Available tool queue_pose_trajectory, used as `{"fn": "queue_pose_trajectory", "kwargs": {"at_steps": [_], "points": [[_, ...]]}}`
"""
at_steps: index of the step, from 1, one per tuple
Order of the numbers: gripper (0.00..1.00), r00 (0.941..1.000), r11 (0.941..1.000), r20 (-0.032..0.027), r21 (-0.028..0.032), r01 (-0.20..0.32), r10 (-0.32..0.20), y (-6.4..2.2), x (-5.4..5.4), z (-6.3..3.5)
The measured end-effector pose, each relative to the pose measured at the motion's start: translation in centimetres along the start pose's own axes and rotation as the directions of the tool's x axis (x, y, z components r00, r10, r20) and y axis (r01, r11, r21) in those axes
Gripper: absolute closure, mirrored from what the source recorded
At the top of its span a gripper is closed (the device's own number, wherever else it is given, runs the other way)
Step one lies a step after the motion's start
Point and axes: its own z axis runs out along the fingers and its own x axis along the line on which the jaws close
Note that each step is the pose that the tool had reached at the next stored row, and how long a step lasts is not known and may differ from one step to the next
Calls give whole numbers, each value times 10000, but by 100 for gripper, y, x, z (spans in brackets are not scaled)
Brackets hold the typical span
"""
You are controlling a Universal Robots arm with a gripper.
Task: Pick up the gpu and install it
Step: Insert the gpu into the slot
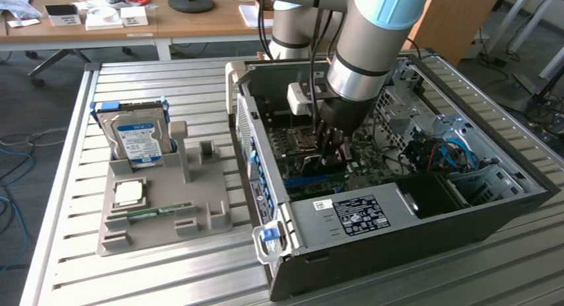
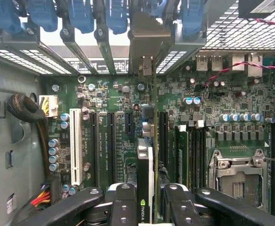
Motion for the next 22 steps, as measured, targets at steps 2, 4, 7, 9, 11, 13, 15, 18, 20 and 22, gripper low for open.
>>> {"fn": "queue_pose_trajectory", "kwargs": {"at_steps": [2, 4, 7, 9, 11, 13, 15, 18, 20, 22], "points": [[73, 10000, 10000, 3, 2, 0, 0, 0, 0, -1], [73, 10000, 10000, 1, 2, 0, 0, 0, 0, -2], [73, 10000, 10000, 0, 1, 0, 0, 0, 0, -2], [73, 10000, 10000, 0, 0, 1, -1, 0, 0, -2], [73, 10000, 10000, 0, 0, 1, -1, 0, 0, -2], [73, 10000, 10000, 0, 0, 1, -1, 0, 0, -3], [73, 10000, 10000, 0, 1, 1, -1, 0, 0, -2], [73, 10000, 10000, 1, 1, 1, -1, 0, 0, -2], [73, 10000, 10000, 0, 0, 1, -1, 0, 0, -2], [73, 10000, 10000, -1, 0, 29, -29, 0, 0, -3]]}}
